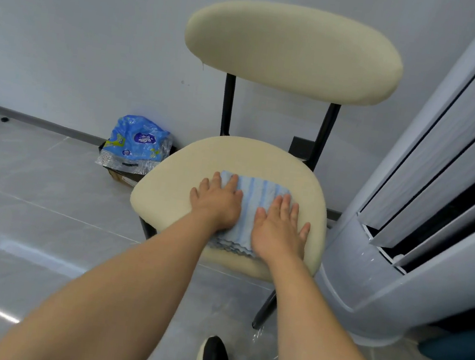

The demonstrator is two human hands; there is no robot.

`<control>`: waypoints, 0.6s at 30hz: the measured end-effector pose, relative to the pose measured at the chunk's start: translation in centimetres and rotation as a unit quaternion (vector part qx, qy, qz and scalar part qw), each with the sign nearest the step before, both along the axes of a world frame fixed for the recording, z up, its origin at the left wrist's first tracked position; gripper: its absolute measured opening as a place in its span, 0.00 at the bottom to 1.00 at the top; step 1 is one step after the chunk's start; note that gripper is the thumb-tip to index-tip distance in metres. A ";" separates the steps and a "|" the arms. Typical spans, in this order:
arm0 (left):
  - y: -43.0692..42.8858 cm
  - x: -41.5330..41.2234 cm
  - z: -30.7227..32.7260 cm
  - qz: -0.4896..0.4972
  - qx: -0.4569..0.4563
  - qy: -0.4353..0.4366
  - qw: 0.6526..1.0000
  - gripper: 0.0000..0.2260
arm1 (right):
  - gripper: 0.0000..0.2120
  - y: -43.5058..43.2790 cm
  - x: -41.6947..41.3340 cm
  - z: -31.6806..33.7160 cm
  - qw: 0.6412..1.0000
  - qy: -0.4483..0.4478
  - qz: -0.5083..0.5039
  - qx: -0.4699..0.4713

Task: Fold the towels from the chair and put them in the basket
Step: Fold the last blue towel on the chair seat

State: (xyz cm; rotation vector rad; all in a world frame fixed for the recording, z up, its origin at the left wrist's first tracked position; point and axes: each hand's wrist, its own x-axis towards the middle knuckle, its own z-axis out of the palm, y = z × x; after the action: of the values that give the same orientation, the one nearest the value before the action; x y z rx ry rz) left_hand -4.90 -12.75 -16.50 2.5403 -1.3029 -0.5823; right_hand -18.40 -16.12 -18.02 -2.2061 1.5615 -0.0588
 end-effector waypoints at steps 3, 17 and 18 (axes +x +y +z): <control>1.8 0.1 1.3 0.081 -0.055 -0.032 0.995 0.26 | 0.29 -0.1 -0.6 1.2 0.997 -0.038 -0.054 -0.051; 3.9 0.0 2.9 0.149 -0.037 0.154 0.976 0.13 | 0.25 -2.1 -1.7 1.5 0.956 -0.226 -0.163 0.095; 4.2 0.1 3.0 0.163 -0.065 0.203 0.963 0.13 | 0.21 -2.1 -1.7 1.8 0.933 -0.296 -0.166 0.118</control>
State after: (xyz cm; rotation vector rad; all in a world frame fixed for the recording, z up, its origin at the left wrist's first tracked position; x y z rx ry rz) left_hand -4.80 -8.54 -13.48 2.2942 -0.7378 -0.8542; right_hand -20.13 -18.25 -16.24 -1.5203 1.4679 -0.5537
